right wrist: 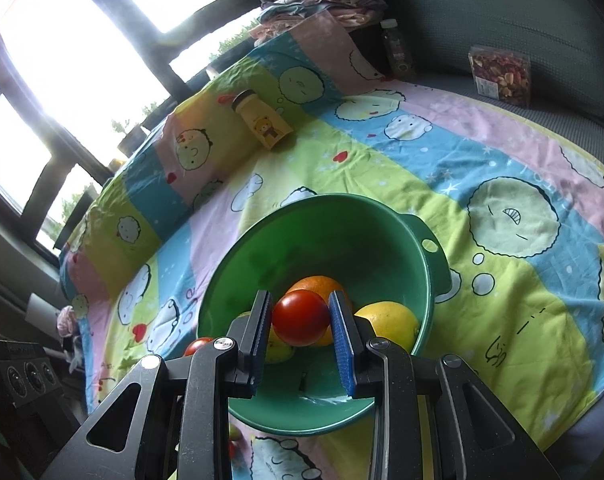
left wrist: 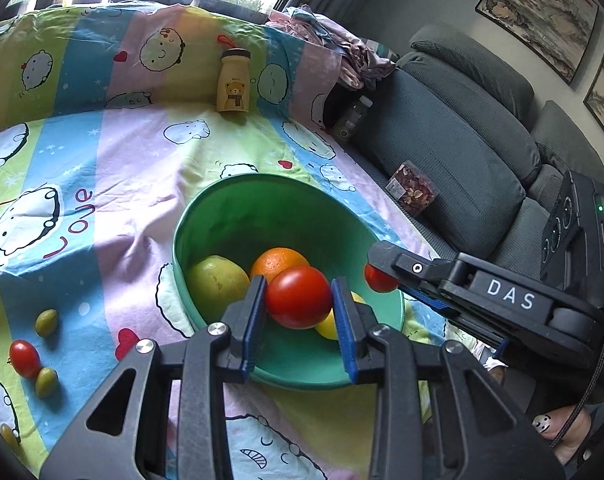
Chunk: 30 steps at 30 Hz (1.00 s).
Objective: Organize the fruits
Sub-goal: 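Lower both held cherry tomatoes into the green basin and open both grippers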
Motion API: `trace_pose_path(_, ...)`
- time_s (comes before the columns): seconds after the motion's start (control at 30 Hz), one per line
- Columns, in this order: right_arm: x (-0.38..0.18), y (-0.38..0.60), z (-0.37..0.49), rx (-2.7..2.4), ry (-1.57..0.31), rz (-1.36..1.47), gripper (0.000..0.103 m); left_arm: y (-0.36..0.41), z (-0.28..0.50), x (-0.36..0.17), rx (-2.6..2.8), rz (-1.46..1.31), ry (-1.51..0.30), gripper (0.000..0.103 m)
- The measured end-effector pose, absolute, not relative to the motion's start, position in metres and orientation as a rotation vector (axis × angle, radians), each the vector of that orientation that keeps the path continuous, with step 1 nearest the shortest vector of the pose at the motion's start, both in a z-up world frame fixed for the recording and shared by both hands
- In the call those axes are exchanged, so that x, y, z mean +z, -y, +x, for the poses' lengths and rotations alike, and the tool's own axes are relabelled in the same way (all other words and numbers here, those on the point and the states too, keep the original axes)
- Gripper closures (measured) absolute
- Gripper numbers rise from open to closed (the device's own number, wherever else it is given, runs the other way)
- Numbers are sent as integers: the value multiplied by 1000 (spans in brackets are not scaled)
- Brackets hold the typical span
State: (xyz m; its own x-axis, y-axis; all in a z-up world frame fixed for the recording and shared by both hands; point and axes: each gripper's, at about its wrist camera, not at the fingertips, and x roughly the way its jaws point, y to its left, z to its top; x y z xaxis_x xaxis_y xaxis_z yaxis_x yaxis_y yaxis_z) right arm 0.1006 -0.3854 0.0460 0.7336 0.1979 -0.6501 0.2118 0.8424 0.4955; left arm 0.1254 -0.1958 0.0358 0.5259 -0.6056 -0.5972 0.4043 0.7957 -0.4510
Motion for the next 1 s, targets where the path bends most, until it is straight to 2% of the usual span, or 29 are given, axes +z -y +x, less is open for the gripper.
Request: trace_pose_path(1.0,30,386,111,-2,-834,584,71,218,131,18,-642,-210,-896,71)
